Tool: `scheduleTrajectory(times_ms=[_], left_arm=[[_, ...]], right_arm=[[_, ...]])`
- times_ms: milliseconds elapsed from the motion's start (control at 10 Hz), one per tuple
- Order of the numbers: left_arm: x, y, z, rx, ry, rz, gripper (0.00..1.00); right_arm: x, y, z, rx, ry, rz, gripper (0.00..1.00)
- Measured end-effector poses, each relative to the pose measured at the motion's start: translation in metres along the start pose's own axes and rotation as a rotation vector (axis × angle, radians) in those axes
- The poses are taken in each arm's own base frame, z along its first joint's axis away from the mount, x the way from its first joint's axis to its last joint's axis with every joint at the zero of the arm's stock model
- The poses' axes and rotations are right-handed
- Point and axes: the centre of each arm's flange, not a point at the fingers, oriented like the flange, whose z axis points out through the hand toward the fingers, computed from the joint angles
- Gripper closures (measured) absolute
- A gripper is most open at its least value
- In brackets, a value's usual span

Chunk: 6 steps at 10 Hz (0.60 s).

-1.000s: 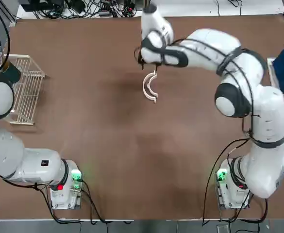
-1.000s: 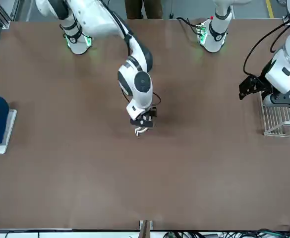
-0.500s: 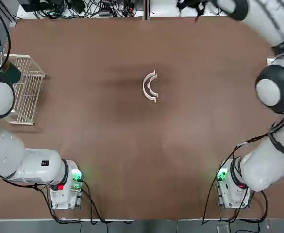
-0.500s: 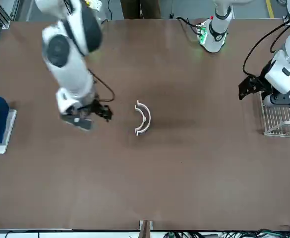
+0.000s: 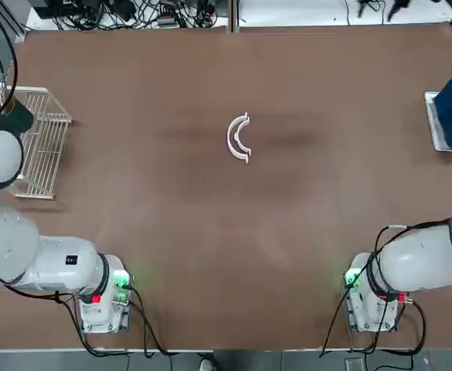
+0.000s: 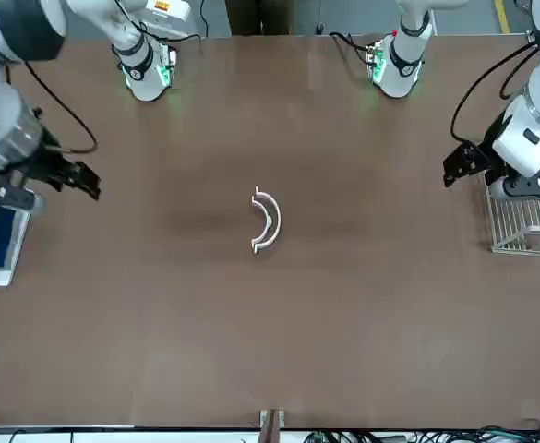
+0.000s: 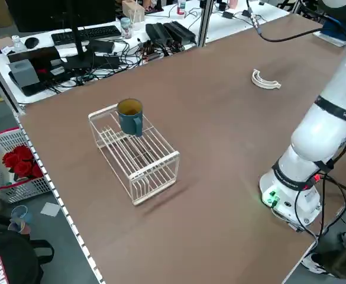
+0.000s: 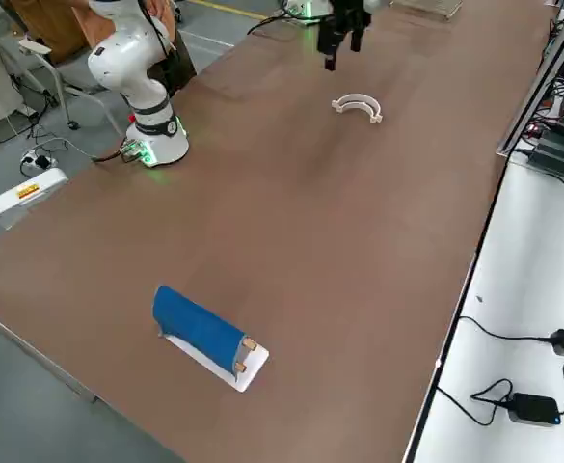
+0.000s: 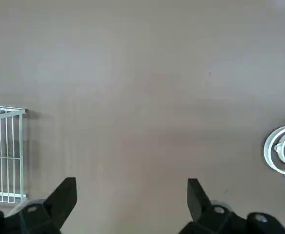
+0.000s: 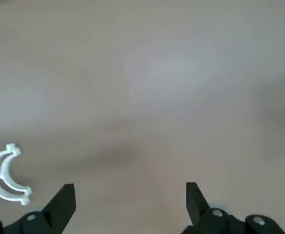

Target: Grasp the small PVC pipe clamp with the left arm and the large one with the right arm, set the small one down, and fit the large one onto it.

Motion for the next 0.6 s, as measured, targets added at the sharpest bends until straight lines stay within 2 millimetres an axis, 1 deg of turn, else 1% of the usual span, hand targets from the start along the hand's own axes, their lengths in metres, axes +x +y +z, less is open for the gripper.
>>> scheduleTrajectory(times_ms=[100, 200, 300, 400, 500, 600], left_arm=[[0.000, 0.000, 0.000, 0.000, -0.001, 0.000, 0.00], [0.000, 0.000, 0.000, 0.000, -0.001, 0.000, 0.00], [0.000, 0.000, 0.001, 0.000, -0.001, 0.000, 0.00], [0.000, 0.000, 0.001, 0.000, -0.001, -0.001, 0.00], [0.000, -0.001, 0.001, 0.000, -0.001, -0.001, 0.00], [0.000, -0.001, 0.001, 0.000, -0.001, -0.002, 0.00]], right_arm=[[-0.004, 0.041, -0.010, 0.004, 0.015, -0.055, 0.00], [-0.006, 0.077, -0.016, 0.008, 0.023, -0.102, 0.00], [-0.007, 0.098, -0.017, 0.009, 0.023, -0.122, 0.00], [-0.006, 0.103, -0.014, 0.009, 0.018, -0.129, 0.00], [-0.007, 0.100, -0.014, 0.008, 0.018, -0.135, 0.00], [-0.006, 0.096, -0.019, 0.008, 0.026, -0.143, 0.00]])
